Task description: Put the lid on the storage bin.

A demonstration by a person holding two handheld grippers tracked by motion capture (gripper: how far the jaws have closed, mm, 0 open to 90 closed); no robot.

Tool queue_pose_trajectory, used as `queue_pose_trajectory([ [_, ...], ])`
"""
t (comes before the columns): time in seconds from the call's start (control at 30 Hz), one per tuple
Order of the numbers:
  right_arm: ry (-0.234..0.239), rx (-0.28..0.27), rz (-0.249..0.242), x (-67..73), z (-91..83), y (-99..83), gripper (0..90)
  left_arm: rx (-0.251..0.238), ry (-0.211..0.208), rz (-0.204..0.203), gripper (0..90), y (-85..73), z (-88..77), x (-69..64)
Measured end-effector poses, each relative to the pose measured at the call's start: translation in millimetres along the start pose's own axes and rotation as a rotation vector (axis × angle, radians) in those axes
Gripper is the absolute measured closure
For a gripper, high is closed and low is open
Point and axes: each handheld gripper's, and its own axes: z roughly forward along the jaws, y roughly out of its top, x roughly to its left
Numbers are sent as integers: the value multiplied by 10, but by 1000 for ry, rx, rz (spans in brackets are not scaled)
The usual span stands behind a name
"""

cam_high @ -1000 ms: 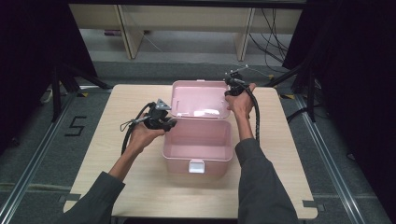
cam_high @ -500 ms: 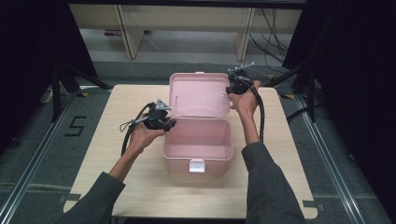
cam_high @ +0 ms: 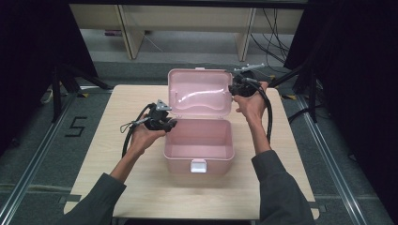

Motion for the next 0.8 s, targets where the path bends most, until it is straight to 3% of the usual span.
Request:
queue_pose_trajectory([
  [0.1, 0, -15, 7, 31, -55, -13, 837, -3, 3, -5, 756, -2, 3, 0],
  [0.17, -5, -28, -31, 35, -91, -18, 838, -4, 3, -9, 756, -4, 2, 3],
  [0.2, 1, -36, -3, 60, -106, -22, 840, -6, 8, -13, 756, -6, 1, 3],
  [0.33, -2, -51, -47, 73, -190, -26, 846, -10, 14, -18, 756, -8, 0, 6],
  [0.37, 0, -63, -18, 105, -201, -36, 847, -12, 14, -20, 756, -10, 1, 6],
  [0.43, 1, -67, -55, 96, -234, -45, 849, -13, 15, -21, 756, -12, 1, 6],
  [0.47, -6, -72, -29, 120, -252, -55, 849, -12, 14, -21, 756, -11, 1, 6],
  [0.5, 0, -71, -59, 106, -266, -62, 849, -12, 14, -22, 756, -11, 1, 6],
  [0.6, 6, -96, -31, 141, -316, -107, 849, -13, 4, -38, 756, -18, -1, 15],
  [0.67, 9, -105, -68, 123, -357, -130, 849, -18, -6, -52, 756, -20, 2, 18],
  [0.8, 9, -118, -51, 161, -430, -179, 849, -24, 3, -58, 756, -20, -1, 3],
])
